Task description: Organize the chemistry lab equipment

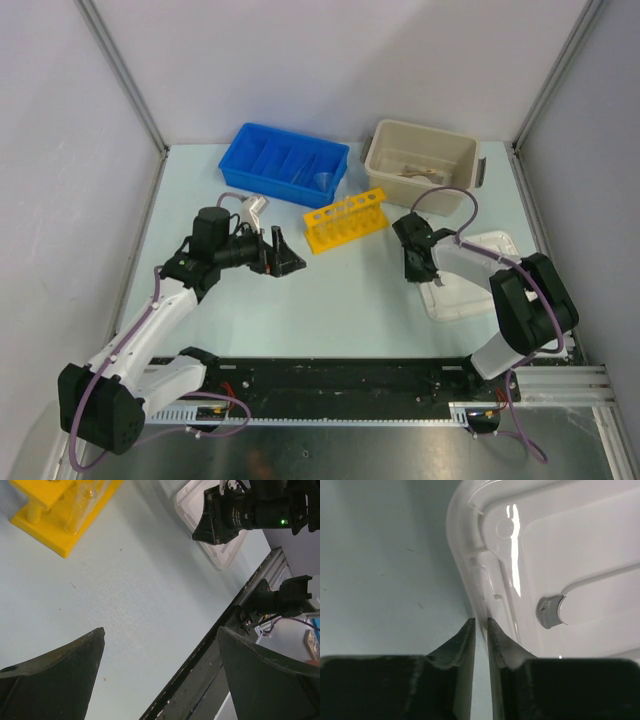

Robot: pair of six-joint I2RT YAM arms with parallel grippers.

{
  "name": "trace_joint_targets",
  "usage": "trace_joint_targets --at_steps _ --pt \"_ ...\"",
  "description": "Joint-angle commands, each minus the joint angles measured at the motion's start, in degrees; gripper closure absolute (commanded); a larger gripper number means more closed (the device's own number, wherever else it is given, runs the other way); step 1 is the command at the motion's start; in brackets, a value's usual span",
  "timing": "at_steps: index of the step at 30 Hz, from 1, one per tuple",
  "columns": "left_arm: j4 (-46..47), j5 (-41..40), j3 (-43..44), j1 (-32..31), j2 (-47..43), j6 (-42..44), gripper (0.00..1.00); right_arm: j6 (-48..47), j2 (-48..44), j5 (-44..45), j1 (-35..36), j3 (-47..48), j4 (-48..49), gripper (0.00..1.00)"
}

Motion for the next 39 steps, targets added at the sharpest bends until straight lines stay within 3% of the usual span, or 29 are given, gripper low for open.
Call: trace_joint_targets --at_steps 1,5,10,19,30,39 --pt "1.28 0.22 -0.51 0.34 -1.22 0.70 0.01 -0.46 -1.04 0.15 3.21 -1.47 1.34 0.85" --pt "1.32 0.48 -0.59 0.35 -1.19 0.76 0.02 -0.85 -4.71 -1.57 6.58 -1.48 0.18 0.98" --pt "1.25 0.18 -0.71 -0.14 -0.97 0.74 0.04 1.40 -11.50 -3.86 12.66 -1.52 -3.16 1.00" --pt "1.34 0.96 3.00 -5.86 3.89 -3.52 0.05 9.41 -23.94 -3.09 33.56 -1.65 0.01 1.00" --pt "1.35 -4.52 3.11 -15.38 9.87 -10.06 0.06 16.35 -21.63 6.77 55.09 -2.27 8.36 1.00" --pt "1.53 -8.18 -1.45 -19.83 10.26 -14.53 0.08 17.57 -21.53 15.20 62.09 -2.27 10.08 1.00"
